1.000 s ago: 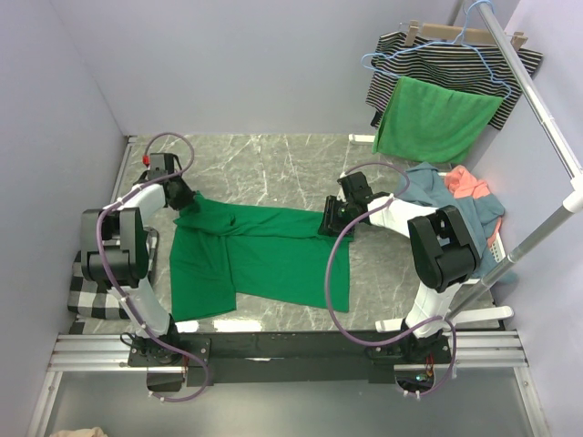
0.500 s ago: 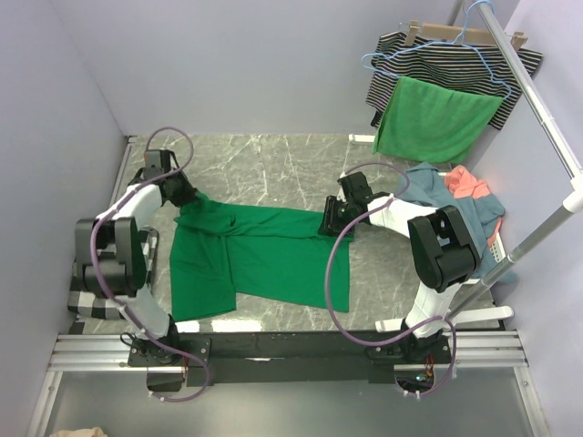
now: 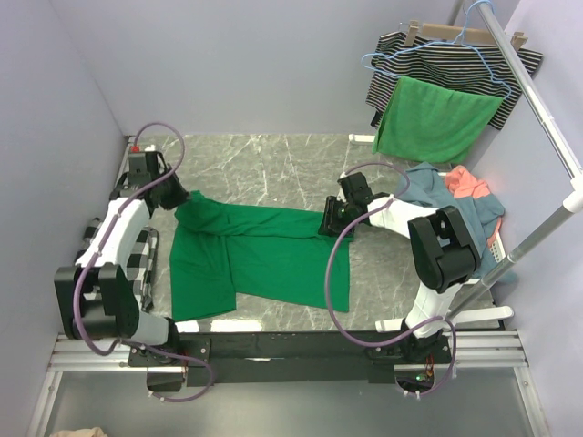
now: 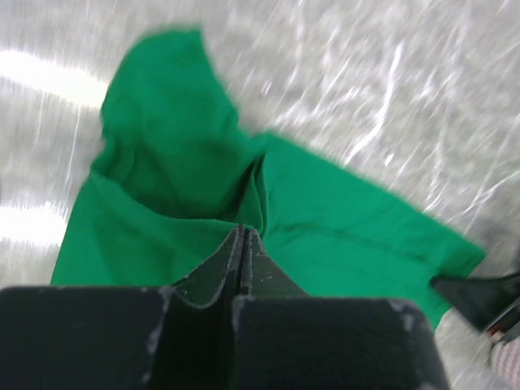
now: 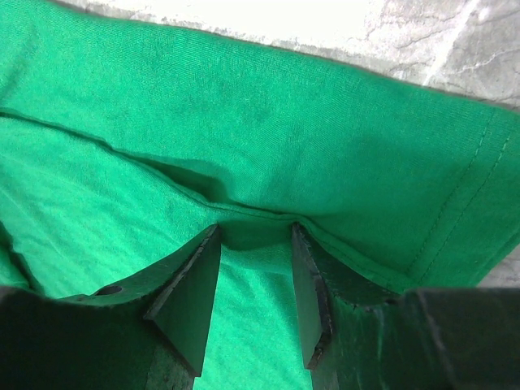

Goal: Fold and stack the t-shirts
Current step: Fold the flattened tshirt in 1/3 of the way

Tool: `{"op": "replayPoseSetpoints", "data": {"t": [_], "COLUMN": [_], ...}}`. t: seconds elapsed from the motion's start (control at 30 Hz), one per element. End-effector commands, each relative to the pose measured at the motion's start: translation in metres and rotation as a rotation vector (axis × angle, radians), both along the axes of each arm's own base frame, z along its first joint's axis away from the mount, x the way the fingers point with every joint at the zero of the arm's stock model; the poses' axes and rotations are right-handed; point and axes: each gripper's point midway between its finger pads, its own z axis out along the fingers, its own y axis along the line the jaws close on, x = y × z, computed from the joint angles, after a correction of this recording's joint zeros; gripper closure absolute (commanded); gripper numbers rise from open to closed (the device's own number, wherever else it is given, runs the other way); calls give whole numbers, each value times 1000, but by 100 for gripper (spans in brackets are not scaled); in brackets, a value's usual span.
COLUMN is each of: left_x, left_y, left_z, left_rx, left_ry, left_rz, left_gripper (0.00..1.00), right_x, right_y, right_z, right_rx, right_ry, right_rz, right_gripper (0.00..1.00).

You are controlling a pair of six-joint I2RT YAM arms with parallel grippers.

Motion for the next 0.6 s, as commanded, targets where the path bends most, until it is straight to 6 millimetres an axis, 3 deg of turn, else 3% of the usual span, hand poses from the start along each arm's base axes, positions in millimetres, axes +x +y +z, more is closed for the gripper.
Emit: {"op": "replayPoseSetpoints", "data": {"t": [0.0,0.2,0.33,0.43,0.57], "left_x": [-46,-114,-132,-142,-145], "left_y": [-1,10,15,17,19], "left_z": [-5,-37,-37,-43,-38], "left_rx": [15,80,103,115,124], "left_ry": [68,289,336,381,380], "left_rz": [-29,5,22,22,45], "left_gripper": [99,99,99,99,99], "right_x": [-21,-45,-69,-76,-75], "right_y": [-9,-2,-19,-33,-72], "right_z": [-9,-4,-17,-23,-29], "right_rx": [-46,-3,-68,-125,-298], "right_ry": [41,68,116,124,84], "right_rz": [3,56,23,-23,-158], "right_gripper": [52,52,53,57,66]}}
